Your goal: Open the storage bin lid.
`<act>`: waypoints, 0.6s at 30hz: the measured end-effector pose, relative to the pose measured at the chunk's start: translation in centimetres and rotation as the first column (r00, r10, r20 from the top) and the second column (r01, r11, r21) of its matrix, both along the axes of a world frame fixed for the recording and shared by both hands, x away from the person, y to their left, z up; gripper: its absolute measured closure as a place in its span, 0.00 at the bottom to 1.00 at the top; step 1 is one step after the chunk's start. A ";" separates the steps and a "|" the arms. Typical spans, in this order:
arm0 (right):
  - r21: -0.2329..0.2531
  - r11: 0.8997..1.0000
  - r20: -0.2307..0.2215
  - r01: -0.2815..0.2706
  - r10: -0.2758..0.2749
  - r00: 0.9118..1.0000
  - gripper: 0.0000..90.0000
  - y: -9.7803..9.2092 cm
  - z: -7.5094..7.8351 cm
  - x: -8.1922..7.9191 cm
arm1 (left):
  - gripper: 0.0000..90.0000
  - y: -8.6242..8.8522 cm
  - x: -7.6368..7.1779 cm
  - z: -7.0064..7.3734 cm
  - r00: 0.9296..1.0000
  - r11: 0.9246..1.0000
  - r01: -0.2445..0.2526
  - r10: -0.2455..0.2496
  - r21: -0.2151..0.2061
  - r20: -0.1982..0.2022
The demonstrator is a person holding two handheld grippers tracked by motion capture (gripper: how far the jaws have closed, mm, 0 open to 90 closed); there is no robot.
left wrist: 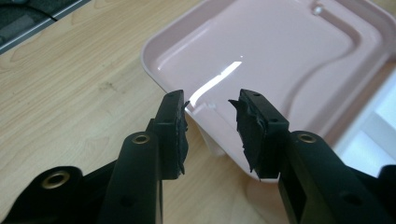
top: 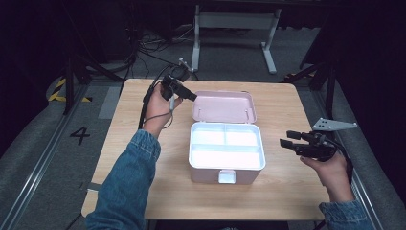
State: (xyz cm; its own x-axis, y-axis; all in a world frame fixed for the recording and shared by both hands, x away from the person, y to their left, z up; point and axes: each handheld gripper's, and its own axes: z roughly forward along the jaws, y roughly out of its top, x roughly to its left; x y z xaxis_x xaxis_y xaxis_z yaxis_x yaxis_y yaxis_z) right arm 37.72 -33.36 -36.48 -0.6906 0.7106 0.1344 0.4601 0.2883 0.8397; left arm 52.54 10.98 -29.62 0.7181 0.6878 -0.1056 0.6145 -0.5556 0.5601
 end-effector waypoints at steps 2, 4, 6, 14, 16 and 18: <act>-0.004 1.000 0.002 -0.002 0.002 1.000 0.53 0.0 0.1 0.3 | 0.69 0.4 -1.3 0.6 1.000 1.000 0.016 -0.016 0.002 0.016; -0.008 1.000 0.002 0.000 0.000 1.000 0.53 0.1 0.3 0.7 | 0.68 0.8 -2.6 1.1 0.999 1.000 0.030 -0.030 0.007 0.024; -0.016 1.000 0.003 -0.002 0.002 1.000 0.53 0.2 0.5 1.2 | 0.67 1.3 -3.9 1.7 0.998 0.999 0.040 -0.040 0.006 0.039; -0.026 1.000 -0.011 -0.006 0.005 1.000 0.53 0.5 1.2 2.7 | 0.65 3.4 -8.4 2.9 0.997 0.998 0.056 -0.057 0.025 0.046; -0.029 1.000 -0.016 -0.002 0.001 1.000 0.54 0.6 1.4 2.9 | 0.65 4.1 -9.4 2.8 0.998 0.998 0.046 -0.048 0.048 0.044; -0.035 0.999 -0.031 0.008 -0.009 0.999 0.55 0.6 1.6 3.1 | 0.66 4.8 -10.2 2.7 0.999 0.997 0.027 -0.030 0.077 0.040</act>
